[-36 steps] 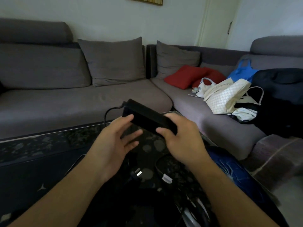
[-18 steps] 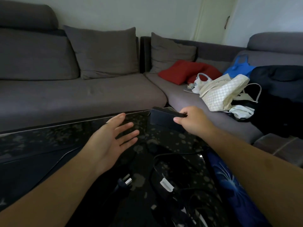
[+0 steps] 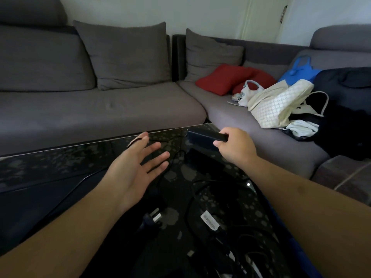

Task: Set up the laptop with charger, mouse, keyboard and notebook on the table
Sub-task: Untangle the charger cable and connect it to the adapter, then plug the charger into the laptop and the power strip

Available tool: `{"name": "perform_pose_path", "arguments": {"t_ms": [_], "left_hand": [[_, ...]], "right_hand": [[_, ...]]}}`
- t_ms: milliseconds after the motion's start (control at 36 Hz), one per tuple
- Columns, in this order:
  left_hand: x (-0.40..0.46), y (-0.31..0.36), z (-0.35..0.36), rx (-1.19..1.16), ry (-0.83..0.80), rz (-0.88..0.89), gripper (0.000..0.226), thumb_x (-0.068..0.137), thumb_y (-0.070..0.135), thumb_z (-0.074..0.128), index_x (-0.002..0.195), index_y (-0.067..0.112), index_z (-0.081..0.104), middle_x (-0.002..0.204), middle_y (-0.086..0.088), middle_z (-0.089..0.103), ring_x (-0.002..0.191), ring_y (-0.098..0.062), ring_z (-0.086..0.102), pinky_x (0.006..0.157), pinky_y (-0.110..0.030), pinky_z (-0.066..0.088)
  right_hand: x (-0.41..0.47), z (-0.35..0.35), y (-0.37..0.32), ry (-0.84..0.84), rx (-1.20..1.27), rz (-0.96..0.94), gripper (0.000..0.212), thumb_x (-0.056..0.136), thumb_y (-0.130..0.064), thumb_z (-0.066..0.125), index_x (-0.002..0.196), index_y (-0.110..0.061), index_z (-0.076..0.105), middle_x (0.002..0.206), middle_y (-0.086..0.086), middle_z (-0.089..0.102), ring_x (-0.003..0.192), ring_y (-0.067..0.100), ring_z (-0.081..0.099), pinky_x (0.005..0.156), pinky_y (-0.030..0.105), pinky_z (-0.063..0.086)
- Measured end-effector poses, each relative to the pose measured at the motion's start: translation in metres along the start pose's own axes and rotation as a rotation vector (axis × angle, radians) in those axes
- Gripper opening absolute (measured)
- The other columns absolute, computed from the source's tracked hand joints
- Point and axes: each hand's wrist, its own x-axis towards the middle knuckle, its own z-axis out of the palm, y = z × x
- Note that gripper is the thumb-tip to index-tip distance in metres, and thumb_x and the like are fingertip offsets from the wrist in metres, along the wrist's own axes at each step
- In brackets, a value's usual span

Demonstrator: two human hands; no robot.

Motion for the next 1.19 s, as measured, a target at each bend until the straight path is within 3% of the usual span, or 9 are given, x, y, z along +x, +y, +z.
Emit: {"name": "perform_pose_path", "arguments": {"t_ms": [194, 444, 556, 694, 806, 917, 972, 1056, 1194], "left_hand": [[0.0, -0.001, -0.001, -0.174, 0.019, -0.016, 0.042, 0.107, 0.033, 0.055, 0.149, 0.031, 0.053, 0.135, -0.009, 0.068, 0.101, -0.032, 0.078, 0.08, -0.042, 0.064], [-0.012, 0.002, -0.002, -0.2, 0.112, -0.08, 0.047, 0.11, 0.042, 0.043, 0.155, 0.031, 0.043, 0.137, -0.011, 0.066, 0.111, -0.039, 0.072, 0.077, -0.046, 0.059], [-0.025, 0.006, -0.002, -0.142, 0.118, -0.164, 0.056, 0.11, 0.034, 0.045, 0.161, 0.017, 0.032, 0.136, -0.015, 0.066, 0.111, -0.04, 0.072, 0.083, -0.048, 0.059], [-0.049, 0.02, -0.011, 0.343, 0.037, -0.199, 0.029, 0.106, 0.018, 0.053, 0.122, 0.002, 0.07, 0.112, -0.016, 0.079, 0.099, -0.03, 0.078, 0.082, -0.04, 0.06], [-0.076, 0.035, -0.026, 0.714, -0.011, -0.102, 0.019, 0.103, 0.012, 0.059, 0.103, 0.007, 0.078, 0.094, -0.012, 0.081, 0.079, -0.022, 0.077, 0.07, -0.033, 0.059], [-0.103, 0.038, -0.047, 1.141, -0.08, -0.006, 0.014, 0.096, 0.014, 0.067, 0.092, 0.021, 0.077, 0.082, 0.004, 0.08, 0.067, -0.007, 0.072, 0.062, -0.024, 0.053], [-0.116, 0.038, -0.061, 1.352, -0.126, 0.03, 0.005, 0.089, 0.028, 0.075, 0.087, 0.032, 0.075, 0.081, 0.019, 0.076, 0.071, 0.003, 0.071, 0.069, -0.019, 0.052], [-0.137, 0.04, -0.076, 1.486, -0.153, 0.043, 0.007, 0.087, 0.037, 0.077, 0.087, 0.037, 0.07, 0.082, 0.02, 0.074, 0.075, 0.01, 0.067, 0.067, -0.012, 0.048], [-0.167, 0.053, -0.097, 1.54, -0.048, 0.059, 0.01, 0.094, 0.035, 0.071, 0.094, 0.039, 0.062, 0.092, 0.013, 0.069, 0.077, 0.002, 0.067, 0.066, -0.016, 0.051]], "right_hand": [[-0.016, 0.019, 0.002, -0.006, -0.009, -0.06, 0.044, 0.091, -0.022, 0.076, 0.134, -0.018, 0.068, 0.128, 0.01, 0.062, 0.116, 0.03, 0.063, 0.098, 0.039, 0.051], [-0.054, 0.031, 0.016, -0.176, 0.006, -0.183, 0.056, 0.092, -0.004, 0.067, 0.146, -0.018, 0.061, 0.151, -0.001, 0.05, 0.135, 0.02, 0.052, 0.118, 0.028, 0.035], [-0.06, 0.019, 0.015, -0.225, -0.046, -0.144, 0.065, 0.09, -0.007, 0.061, 0.152, -0.023, 0.053, 0.16, 0.0, 0.045, 0.143, 0.028, 0.044, 0.122, 0.039, 0.033], [-0.091, -0.014, -0.027, -0.079, -0.123, -0.063, 0.03, 0.1, -0.041, 0.048, 0.106, -0.017, 0.064, 0.111, 0.006, 0.063, 0.104, 0.028, 0.06, 0.092, 0.043, 0.051], [-0.127, -0.037, -0.063, -0.511, -0.014, 0.082, 0.084, 0.077, -0.09, 0.041, 0.089, -0.012, 0.069, 0.09, 0.01, 0.075, 0.082, 0.028, 0.071, 0.088, 0.044, 0.057], [-0.155, -0.038, -0.079, -0.966, 0.046, 0.052, 0.046, 0.095, -0.041, 0.06, 0.097, 0.004, 0.067, 0.08, 0.015, 0.08, 0.066, 0.023, 0.071, 0.081, 0.038, 0.06], [-0.157, -0.043, -0.083, -0.922, 0.146, 0.081, 0.022, 0.1, -0.015, 0.055, 0.095, 0.004, 0.064, 0.064, 0.012, 0.074, 0.059, 0.024, 0.067, 0.064, 0.029, 0.057], [-0.142, -0.06, -0.085, -0.726, 0.333, 0.152, 0.026, 0.108, -0.016, 0.046, 0.096, -0.002, 0.064, 0.046, 0.0, 0.049, 0.035, 0.013, 0.046, 0.037, 0.018, 0.033], [-0.105, -0.085, -0.071, -0.676, 0.626, 0.428, 0.023, 0.109, -0.017, 0.045, 0.097, -0.007, 0.061, 0.052, -0.005, 0.031, 0.039, 0.007, 0.021, 0.035, 0.018, 0.014]]}}
